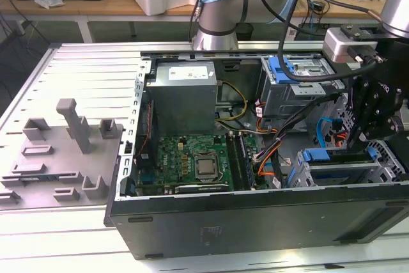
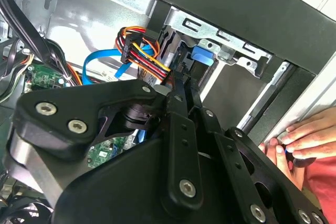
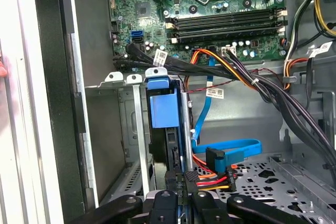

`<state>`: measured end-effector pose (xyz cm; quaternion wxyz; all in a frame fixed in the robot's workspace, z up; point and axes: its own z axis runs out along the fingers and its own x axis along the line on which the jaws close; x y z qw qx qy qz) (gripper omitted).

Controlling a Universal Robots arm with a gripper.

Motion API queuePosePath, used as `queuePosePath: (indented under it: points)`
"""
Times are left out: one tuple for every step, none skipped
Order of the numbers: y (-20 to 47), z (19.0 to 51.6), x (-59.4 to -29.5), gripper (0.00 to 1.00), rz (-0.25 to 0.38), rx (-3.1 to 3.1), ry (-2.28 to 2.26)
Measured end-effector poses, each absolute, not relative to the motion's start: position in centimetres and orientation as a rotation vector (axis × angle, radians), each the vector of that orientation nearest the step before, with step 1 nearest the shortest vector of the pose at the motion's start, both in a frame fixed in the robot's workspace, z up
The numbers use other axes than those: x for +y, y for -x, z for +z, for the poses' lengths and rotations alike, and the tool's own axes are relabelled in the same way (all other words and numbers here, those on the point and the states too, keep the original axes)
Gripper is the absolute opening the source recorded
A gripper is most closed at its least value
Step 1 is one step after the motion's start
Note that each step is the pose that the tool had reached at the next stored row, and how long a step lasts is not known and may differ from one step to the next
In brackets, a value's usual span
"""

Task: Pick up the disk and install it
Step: 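Insert the first disk wire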

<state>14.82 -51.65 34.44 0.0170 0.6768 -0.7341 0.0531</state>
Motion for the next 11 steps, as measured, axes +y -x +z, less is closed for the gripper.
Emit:
queuePosePath:
  points:
    - [-14.82,34.43,-51.65,0.17,0.165,-2.28,-2.105]
    - [-14.82,34.43,-51.65,0.17,0.165,-2.278,-2.107]
    - [-14.82,34.42,-51.65,0.17,0.165,-2.277,-2.108]
    - [-14.82,34.42,-51.65,0.17,0.165,-2.276,-2.11]
    - [-14.81,34.41,-51.65,0.17,0.165,-2.273,-2.114]
    - [-14.81,34.41,-51.65,0.17,0.165,-2.27,-2.117]
    - [-14.81,34.41,-51.65,0.17,0.165,-2.267,-2.12]
    - [-14.8,34.41,-51.65,0.17,0.165,-2.264,-2.124]
    - [-14.8,34.4,-51.65,0.17,0.165,-2.261,-2.127]
    - [-14.78,34.4,-51.65,0.17,0.165,-2.259,-2.13]
    - [-14.75,34.4,-51.66,0.17,0.165,-2.256,-2.133]
